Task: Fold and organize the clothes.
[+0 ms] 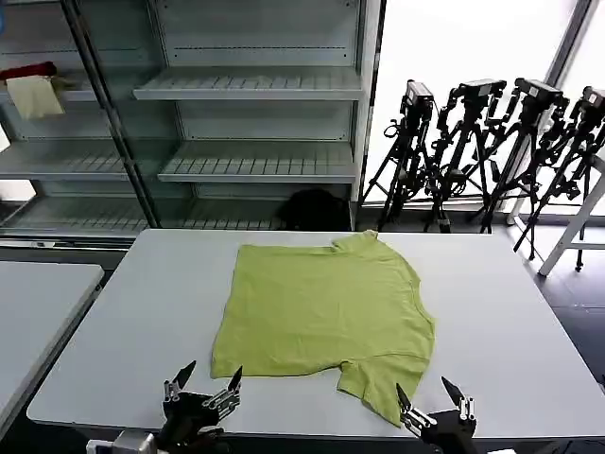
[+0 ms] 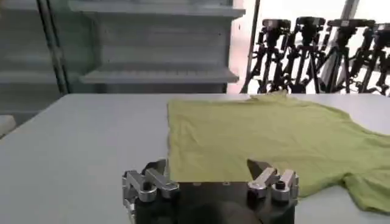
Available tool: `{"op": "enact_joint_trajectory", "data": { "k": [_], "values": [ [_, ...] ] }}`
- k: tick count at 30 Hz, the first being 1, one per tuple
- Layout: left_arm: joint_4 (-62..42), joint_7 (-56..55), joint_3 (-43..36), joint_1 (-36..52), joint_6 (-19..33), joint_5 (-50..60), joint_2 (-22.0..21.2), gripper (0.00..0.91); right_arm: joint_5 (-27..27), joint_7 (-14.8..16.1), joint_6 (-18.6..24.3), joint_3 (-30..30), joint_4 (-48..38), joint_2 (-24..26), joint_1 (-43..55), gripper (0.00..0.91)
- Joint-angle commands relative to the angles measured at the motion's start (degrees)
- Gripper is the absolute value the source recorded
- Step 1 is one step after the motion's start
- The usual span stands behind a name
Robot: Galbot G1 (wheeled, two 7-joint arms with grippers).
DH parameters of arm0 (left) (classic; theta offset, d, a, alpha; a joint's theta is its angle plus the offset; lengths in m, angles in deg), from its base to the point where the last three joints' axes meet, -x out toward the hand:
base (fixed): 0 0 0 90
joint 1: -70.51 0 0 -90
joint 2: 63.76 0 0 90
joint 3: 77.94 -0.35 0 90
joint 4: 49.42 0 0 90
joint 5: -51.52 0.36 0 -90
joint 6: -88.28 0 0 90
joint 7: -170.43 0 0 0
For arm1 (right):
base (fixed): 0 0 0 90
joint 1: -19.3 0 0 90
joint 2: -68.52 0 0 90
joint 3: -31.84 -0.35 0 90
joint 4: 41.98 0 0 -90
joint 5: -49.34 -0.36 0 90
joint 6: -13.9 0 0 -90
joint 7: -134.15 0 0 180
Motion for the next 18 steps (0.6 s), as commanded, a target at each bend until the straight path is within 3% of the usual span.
{"op": "enact_joint_trajectory", "data": {
  "k": [1, 13, 15, 18],
  "values": [
    [-1.7, -0.1, 0.0, 3.0, -4.6, -5.6, 1.1, 0.907, -3.1, -1.1, -7.1, 0.6, 1.3, 0.6, 0.9, 0.907],
    [-8.5, -0.4, 0.6, 8.5, -4.2, -9.7, 0.8, 0.907, -0.1, -0.5, -6.8, 4.8, -0.9, -1.2, 5.0, 0.907],
    [-9.2, -0.3, 0.5, 9.0, -4.0, -9.7, 0.7, 0.867, 0.1, -0.6, -6.8, 5.0, -1.1, -1.2, 5.0, 0.907],
    [-9.8, -0.3, 0.2, 9.2, -3.4, -9.7, 0.4, 0.695, 0.1, -0.5, -6.7, 5.1, -1.3, -1.2, 4.6, 0.877]
  ]
}}
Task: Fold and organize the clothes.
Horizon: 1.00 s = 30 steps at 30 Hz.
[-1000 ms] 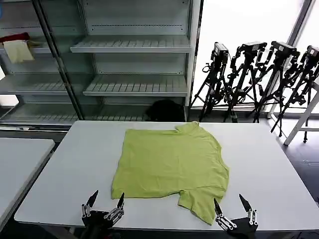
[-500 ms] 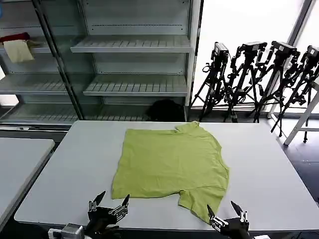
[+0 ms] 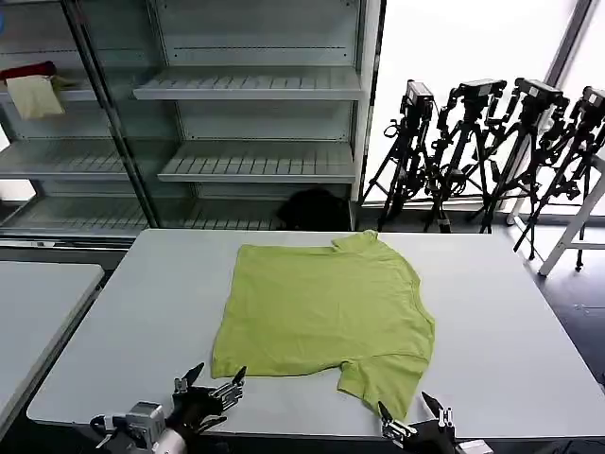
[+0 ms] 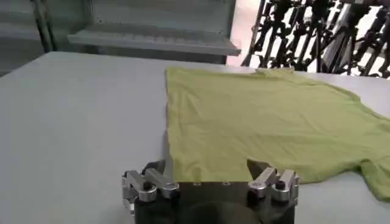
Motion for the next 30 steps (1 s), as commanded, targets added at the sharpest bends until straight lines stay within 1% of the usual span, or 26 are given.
{"op": "enact_joint_trajectory", "data": {
  "k": [1, 2, 5, 6, 7, 8, 9, 10, 11, 12, 13, 14, 15, 20, 22, 30],
  "values": [
    [-2.5, 0.0, 0.1, 2.0, -0.7, -1.9, 0.3, 0.635, -0.4, -0.1, -1.6, 0.6, 0.2, 0.1, 0.8, 0.846],
    [-2.6, 0.0, 0.0, 2.0, -0.6, -1.9, 0.2, 0.615, -0.3, -0.2, -1.6, 0.7, 0.1, 0.1, 0.8, 0.806],
    [-3.2, 0.1, -0.1, 2.3, -0.4, -1.9, -0.1, 0.534, 0.3, -0.2, -1.3, 1.1, -0.2, -0.1, 0.9, 0.786],
    [-3.3, 0.1, -0.1, 2.3, -0.3, -1.9, -0.2, 0.423, 0.4, -0.2, -1.2, 1.2, -0.2, -0.2, 0.9, 0.756],
    [-3.5, 0.2, -0.1, 2.2, -0.3, -1.9, -0.2, 0.272, 0.6, -0.1, -1.0, 1.3, -0.1, -0.2, 0.9, 0.736],
    [-3.7, 0.3, -0.1, 2.1, -0.2, -1.9, -0.2, 0.161, 0.8, 0.0, -0.9, 1.4, -0.1, -0.2, 0.9, 0.685],
    [-3.9, 0.4, -0.1, 2.0, 0.0, -1.9, -0.2, 0.111, 1.0, 0.1, -0.8, 1.5, -0.3, -0.3, 0.9, 0.665],
    [-4.1, 0.5, -0.1, 2.0, 0.2, -1.9, -0.3, 0.04, 1.1, 0.1, -0.7, 1.6, -0.4, -0.3, 0.9, 0.615],
    [-4.3, 0.6, -0.1, 1.9, 0.3, -1.9, -0.4, 0.02, 1.2, 0.1, -0.7, 1.6, -0.5, -0.3, 1.0, 0.574],
    [-4.5, 0.7, -0.2, 1.9, 0.6, -1.9, -0.5, 0.01, 1.5, 0.2, -0.5, 1.7, -0.7, -0.3, 1.1, 0.383],
    [-4.7, 0.7, -0.2, 1.8, 0.7, -1.9, -0.5, 0.02, 1.6, 0.2, -0.5, 1.8, -0.8, -0.4, 1.1, 0.302],
    [-4.9, 0.8, -0.3, 1.8, 0.8, -1.8, -0.5, 0.02, 1.6, 0.3, -0.4, 1.9, -0.9, -0.4, 1.1, 0.121],
    [-5.0, 0.9, -0.3, 1.7, 0.9, -1.8, -0.5, 0.01, 1.7, 0.4, -0.2, 1.9, -1.0, -0.4, 1.1, 0.0],
    [-4.8, 1.2, -0.2, 1.7, 1.3, -1.3, -0.4, 0.0, 2.1, 0.5, 0.7, 1.9, -1.3, -0.2, 1.3, 0.0],
    [-4.4, 1.7, -0.1, 1.5, 1.9, -0.5, -0.2, 0.0, 3.5, 0.8, 1.5, 1.8, -0.8, 0.0, 1.2, 0.0],
    [-2.2, 2.0, -0.3, 0.6, 4.9, 0.0, 0.5, 0.0, 4.6, 0.8, 2.2, -0.7, 3.0, 0.3, 0.3, 0.0]
  ]
}}
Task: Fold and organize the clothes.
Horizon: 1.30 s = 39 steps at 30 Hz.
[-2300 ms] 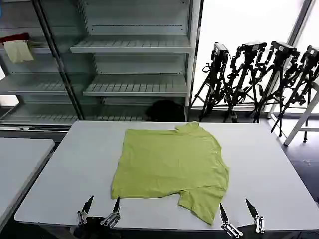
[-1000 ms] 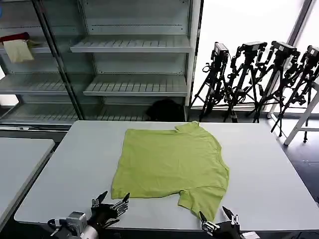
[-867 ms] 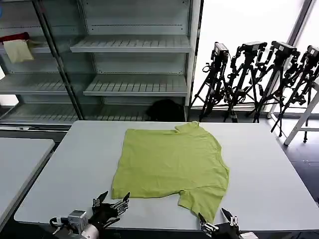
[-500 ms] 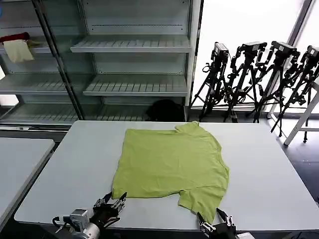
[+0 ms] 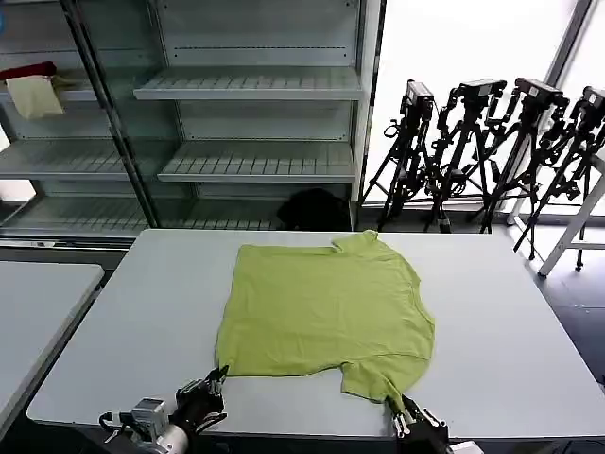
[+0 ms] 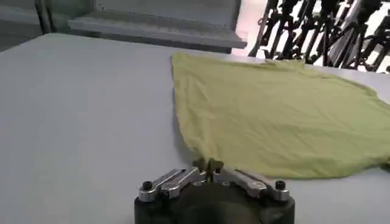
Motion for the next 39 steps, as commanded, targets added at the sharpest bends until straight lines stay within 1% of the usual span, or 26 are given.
{"op": "enact_joint_trajectory", "data": {
  "k": [1, 6, 9, 10, 12, 13, 14, 16, 18, 19, 20, 21, 22, 25, 30, 34, 39],
  "values": [
    [1.2, 0.1, 0.0, 0.0, 1.4, 0.4, 0.1, 0.0, 0.4, 0.2, 0.5, -0.7, 1.3, 0.1, -0.4, 0.0],
    [2.4, -1.1, -0.1, 1.1, 1.9, -1.0, 0.1, 0.0, 1.7, 0.0, 0.5, -1.0, 2.3, -0.1, 0.3, 0.0],
    [3.2, -1.3, 0.2, 2.9, 2.2, -2.4, 0.8, 0.0, 1.2, 1.0, 0.3, -3.2, 3.1, 0.3, 1.5, 0.0],
    [3.3, -1.8, 0.3, 4.1, 1.8, -3.2, 0.7, 0.0, 0.6, 1.9, -0.2, -4.5, 3.0, 0.6, 2.5, 0.0],
    [3.1, -2.5, 0.1, 6.7, 1.6, -3.9, 0.4, 0.0, -0.5, 2.6, -0.6, -5.7, 2.4, 0.9, 4.2, 0.0],
    [2.9, -3.0, -0.3, 8.4, 1.1, -4.3, 0.0, 0.0, -1.9, 3.3, -1.7, -6.7, 1.6, 1.0, 6.5, 0.0],
    [2.5, -3.3, -0.5, 9.9, 1.1, -4.5, -0.1, 0.0, -2.3, 3.8, -2.0, -7.0, 1.1, 1.1, 6.8, 0.0],
    [0.9, -4.5, -1.5, 13.4, 0.7, -5.2, -1.1, 0.0, -4.6, 6.1, -4.0, -8.1, -1.7, 1.6, 12.0, 0.0],
    [-0.4, -5.7, -2.3, 16.7, 0.3, -5.5, -1.6, 0.0, -5.0, 7.1, -4.5, -8.0, -4.1, 1.9, 15.7, 0.0],
    [-1.5, -6.5, -2.9, 18.7, -0.1, -5.9, -2.0, 0.0, -4.8, 8.4, -4.6, -8.1, -5.9, 2.0, 17.7, 0.0],
    [-2.0, -6.8, -3.2, 19.4, -0.1, -5.9, -2.1, 0.0, -4.7, 8.7, -4.5, -8.1, -6.5, 2.3, 18.9, 0.0],
    [-3.0, -7.3, -3.9, 21.2, -0.1, -5.9, -2.3, 0.0, -4.4, 10.3, -4.4, -8.0, -8.1, 2.8, 21.5, 0.0],
    [-3.6, -7.7, -4.2, 22.0, -0.2, -6.0, -2.6, 0.0, -4.1, 10.9, -4.2, -7.6, -9.3, 2.9, 22.9, 0.0],
    [-6.8, -9.0, -5.2, 25.3, -0.3, -6.0, -3.6, 0.0, -3.0, 11.7, -3.8, -5.7, -12.2, 3.0, 27.8, 0.0],
    [-11.3, -9.8, -7.3, 28.9, -0.4, -5.6, -4.9, 0.0, 0.1, 14.3, -2.7, -1.7, -17.4, 2.8, 34.2, 0.0],
    [-13.4, -9.8, -8.2, 30.3, -0.6, -4.8, -5.7, 0.0, 1.9, 15.4, -1.7, 1.1, -19.7, 2.4, 37.9, 0.0],
    [-15.6, -9.8, -8.9, 31.1, -0.7, -3.7, -6.3, 0.0, 3.9, 15.9, -0.2, 3.3, -22.6, 1.6, 40.8, 0.0]
  ]
}}
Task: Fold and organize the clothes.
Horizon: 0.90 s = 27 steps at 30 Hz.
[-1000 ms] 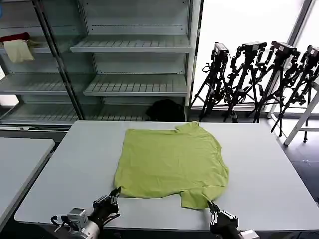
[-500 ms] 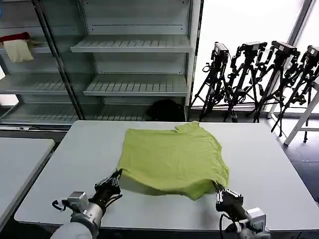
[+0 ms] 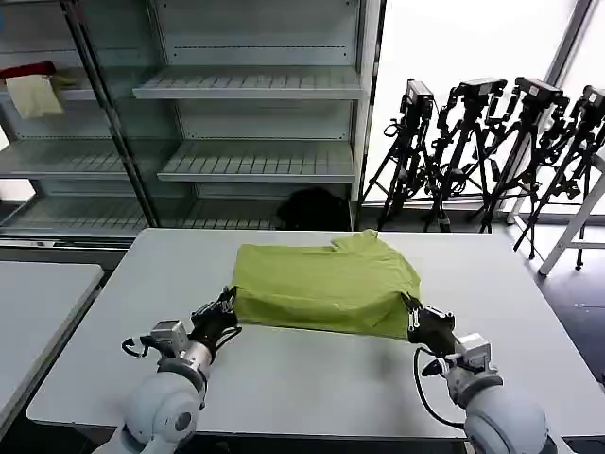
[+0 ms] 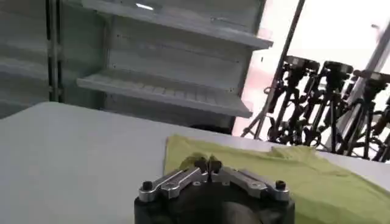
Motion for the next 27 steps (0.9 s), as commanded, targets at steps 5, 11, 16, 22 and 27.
{"op": "enact_joint_trajectory", "data": {
  "k": [5, 11, 16, 22, 27],
  "values": [
    [-5.9, -0.9, -1.4, 4.4, 0.0, 1.0, -1.1, 0.0, 3.1, 1.8, 2.6, 3.3, -6.9, -0.4, 7.7, 0.0],
    [-6.6, 0.2, -1.7, 4.1, 0.1, 1.9, -1.1, 0.0, 4.3, 3.0, 4.0, 3.3, -7.6, -0.6, 5.5, 0.0],
    [-7.7, 1.2, -1.7, 3.2, 0.4, 3.1, -1.2, 0.0, 4.1, 3.2, 4.3, 3.2, -8.1, -0.5, 2.9, 0.0],
    [-8.8, 1.5, -1.5, 3.4, 0.6, 4.1, -1.1, 0.0, 3.4, 3.0, 4.4, 3.0, -9.6, -0.7, 0.8, 0.0],
    [-9.1, 2.2, -0.9, 2.7, 0.5, 4.5, -0.3, 0.0, 1.8, 2.8, 4.2, 2.3, -9.6, -0.4, -0.9, 0.0]
  ]
}}
